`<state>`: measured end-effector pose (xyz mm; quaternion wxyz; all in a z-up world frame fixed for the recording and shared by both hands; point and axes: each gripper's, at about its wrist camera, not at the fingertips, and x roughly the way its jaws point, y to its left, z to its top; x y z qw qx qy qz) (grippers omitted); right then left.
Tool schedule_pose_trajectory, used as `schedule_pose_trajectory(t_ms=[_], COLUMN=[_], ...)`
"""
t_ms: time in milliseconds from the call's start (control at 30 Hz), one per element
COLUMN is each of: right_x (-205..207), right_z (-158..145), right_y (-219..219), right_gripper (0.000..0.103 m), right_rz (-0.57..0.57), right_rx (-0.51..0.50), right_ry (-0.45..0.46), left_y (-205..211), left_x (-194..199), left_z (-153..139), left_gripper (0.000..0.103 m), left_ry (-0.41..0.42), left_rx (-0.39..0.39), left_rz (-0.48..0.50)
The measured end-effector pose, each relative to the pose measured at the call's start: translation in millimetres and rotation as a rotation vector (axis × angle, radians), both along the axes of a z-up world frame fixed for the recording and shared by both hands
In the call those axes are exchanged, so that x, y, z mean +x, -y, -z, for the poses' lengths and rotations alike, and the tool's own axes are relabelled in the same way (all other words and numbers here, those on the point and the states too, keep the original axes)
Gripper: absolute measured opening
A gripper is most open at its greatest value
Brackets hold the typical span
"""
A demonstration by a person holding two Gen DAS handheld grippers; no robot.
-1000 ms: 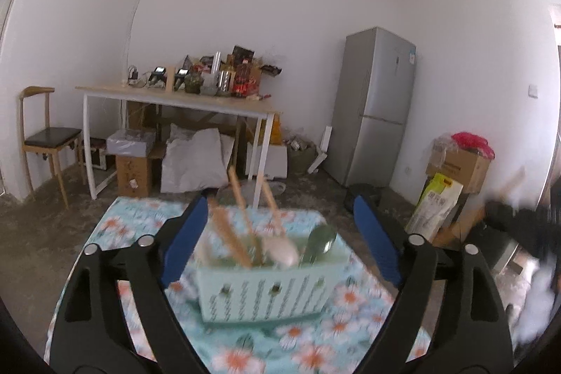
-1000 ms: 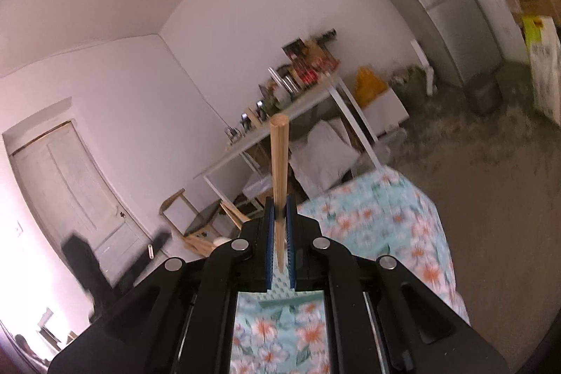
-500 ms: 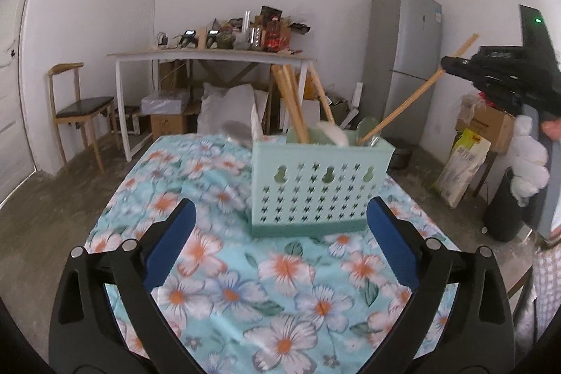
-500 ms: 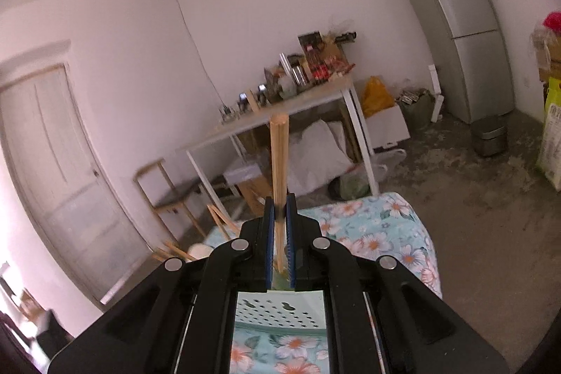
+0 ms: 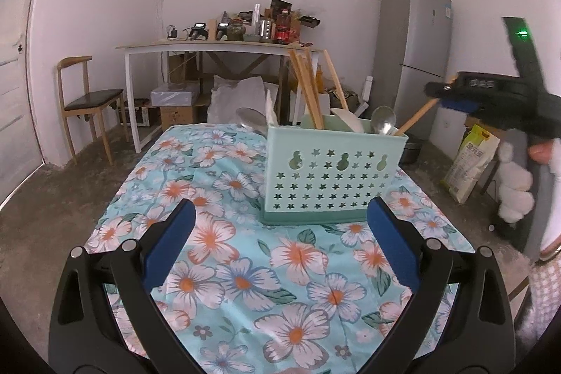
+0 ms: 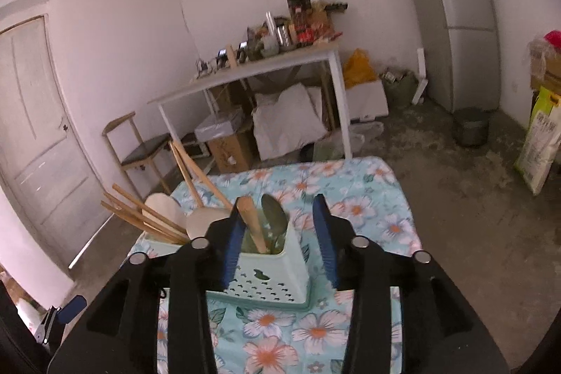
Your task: Organize utensils
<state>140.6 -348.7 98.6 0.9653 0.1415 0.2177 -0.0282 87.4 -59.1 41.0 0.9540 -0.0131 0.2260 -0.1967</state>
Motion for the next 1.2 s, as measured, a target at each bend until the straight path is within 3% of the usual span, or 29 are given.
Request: schedule_pose_trajectory(t_ms=[233,467,667,833,1200], right_x=[-34.0,-68.1,-72.0,-74.3,-76.6], right_z=[-7.2,14.5,43.6,51.9,53.5], right_y=[-0.6,-43.3,-79.5,-102.2,-112.4], right_gripper=[0.051,0.082,0.097,0.097,0.097], right_rz=[0.061,0.084,0.102,0.166,0.278], right_rx=[-0.032,-0.119,-0.152,-0.180,-0.256], right_ry=[0.040,0.027,-0.056,-0.085,-0.138], left_y=[-8.0,-15.3,-16.9,-18.7,-23.6], left_x=[3.1,8.8,13.6,16.6,11.7], left_z=[-7.6,-19.0,-21.1,-16.8,-17.7], left_gripper=[0.095,0.095,0.095,0.095,0.095], left_ry=[0.001,-0.018,-0.058,-0.106,-0.107], left_rx=[0.010,0.033,0.077,0.105,0.144], left_rz=[-0.068,-0.140,-0.194,-0.227,-0.267])
